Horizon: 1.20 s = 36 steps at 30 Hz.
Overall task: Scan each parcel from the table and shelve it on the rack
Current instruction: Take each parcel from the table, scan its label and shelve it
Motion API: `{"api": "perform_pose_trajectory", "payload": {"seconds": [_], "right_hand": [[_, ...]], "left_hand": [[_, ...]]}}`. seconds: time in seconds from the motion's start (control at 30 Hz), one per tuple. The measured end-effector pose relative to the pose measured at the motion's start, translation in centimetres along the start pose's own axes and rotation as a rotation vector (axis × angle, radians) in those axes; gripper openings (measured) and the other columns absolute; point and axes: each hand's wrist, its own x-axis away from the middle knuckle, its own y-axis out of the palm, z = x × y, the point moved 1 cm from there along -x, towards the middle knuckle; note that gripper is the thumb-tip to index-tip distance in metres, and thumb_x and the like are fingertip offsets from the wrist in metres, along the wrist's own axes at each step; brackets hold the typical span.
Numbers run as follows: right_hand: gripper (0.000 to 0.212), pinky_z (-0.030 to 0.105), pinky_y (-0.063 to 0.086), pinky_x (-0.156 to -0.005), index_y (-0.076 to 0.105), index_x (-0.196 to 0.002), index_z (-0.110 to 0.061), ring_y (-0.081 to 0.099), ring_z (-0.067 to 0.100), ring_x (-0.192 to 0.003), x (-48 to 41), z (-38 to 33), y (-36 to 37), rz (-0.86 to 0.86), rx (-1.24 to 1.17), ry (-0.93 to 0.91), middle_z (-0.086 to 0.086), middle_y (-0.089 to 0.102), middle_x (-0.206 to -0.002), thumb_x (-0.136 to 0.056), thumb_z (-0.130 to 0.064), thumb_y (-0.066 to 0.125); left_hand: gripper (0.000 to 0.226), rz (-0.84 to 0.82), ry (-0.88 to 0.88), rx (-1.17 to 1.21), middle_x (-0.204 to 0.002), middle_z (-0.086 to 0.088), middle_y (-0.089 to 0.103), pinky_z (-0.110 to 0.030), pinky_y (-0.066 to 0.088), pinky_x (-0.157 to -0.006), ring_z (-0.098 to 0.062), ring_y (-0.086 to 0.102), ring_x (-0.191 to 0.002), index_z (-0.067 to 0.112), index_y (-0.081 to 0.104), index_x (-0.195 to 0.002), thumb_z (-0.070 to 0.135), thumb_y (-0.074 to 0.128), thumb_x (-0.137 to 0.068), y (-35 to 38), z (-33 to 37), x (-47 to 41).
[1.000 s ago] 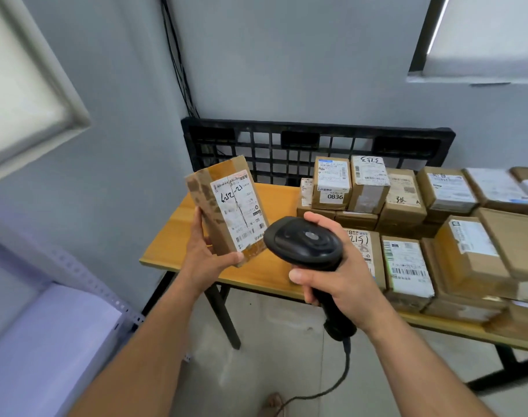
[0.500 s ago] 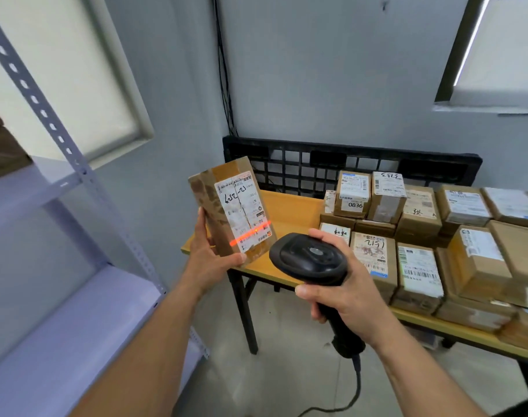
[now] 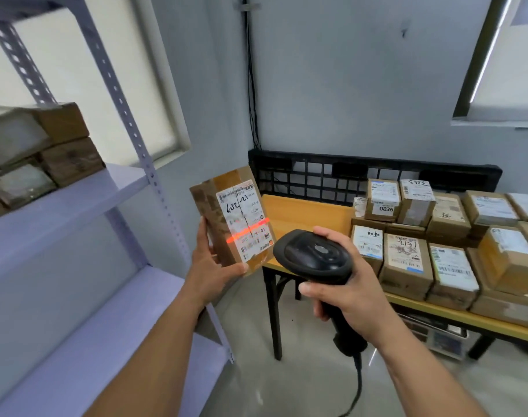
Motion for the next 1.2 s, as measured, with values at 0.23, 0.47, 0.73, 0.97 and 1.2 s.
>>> {"api": "perform_pose_trajectory", "payload": {"seconds": [0.23, 0.47, 0.73, 0.97, 1.2], "right_hand": [[0.08, 0.035, 0.049, -0.042, 0.054, -0.128, -0.036, 0.056, 0.033, -0.046, 2.3, -0.5, 9.7, -0.007, -0.069, -0.018, 0.014, 0.064, -0.112, -0.066, 0.004, 0.083], [0.084, 0.037, 0.049, -0.045, 0.051, -0.131, -0.037, 0.057, 0.035, -0.048, 5.7, -2.1, 17.9, -0.001, -0.069, -0.058, 0.014, 0.07, -0.089, -0.064, -0.001, 0.087], [0.083, 0.036, 0.048, -0.046, 0.053, -0.13, -0.037, 0.057, 0.034, -0.048, 8.7, -2.2, 22.8, -0.021, -0.041, -0.022, 0.013, 0.07, -0.085, -0.068, 0.009, 0.081], [0.08, 0.041, 0.047, -0.046, 0.051, -0.13, -0.033, 0.054, 0.035, -0.048, 10.0, -2.3, 24.3, -0.134, 0.004, 0.026, 0.017, 0.07, -0.091, -0.072, 0.018, 0.073], [0.079, 0.042, 0.046, -0.048, 0.052, -0.129, -0.032, 0.054, 0.034, -0.046, 10.7, -2.1, 23.3, -0.184, 0.01, 0.052, 0.017, 0.071, -0.088, -0.072, 0.019, 0.072]], "left_hand": [[0.123, 0.017, -0.021, 0.012, -0.141, -0.011, 0.044, -0.034, 0.05, -0.089, -0.026, 0.053, -0.118, 0.044, -0.001, -0.15, 0.008, 0.084, -0.07, -8.5, -4.3, 5.2], [0.127, -0.008, -0.062, 0.02, -0.134, -0.009, 0.044, -0.029, 0.052, -0.082, -0.021, 0.054, -0.113, 0.052, -0.003, -0.147, 0.018, 0.086, -0.064, -14.9, -8.6, 9.4], [0.118, -0.005, -0.046, 0.055, -0.136, 0.0, 0.049, -0.01, 0.047, -0.064, -0.007, 0.058, -0.101, 0.049, 0.003, -0.147, 0.015, 0.086, -0.071, -18.9, -10.5, 12.2], [0.106, 0.115, -0.057, 0.124, -0.14, 0.0, 0.051, -0.013, 0.047, -0.07, -0.008, 0.057, -0.099, 0.041, 0.009, -0.15, 0.016, 0.081, -0.077, -21.8, -9.5, 14.3], [0.105, 0.222, -0.055, 0.084, -0.142, -0.003, 0.048, -0.011, 0.043, -0.068, -0.011, 0.054, -0.104, 0.038, 0.009, -0.151, 0.017, 0.08, -0.078, -22.5, -7.7, 15.7]]}}
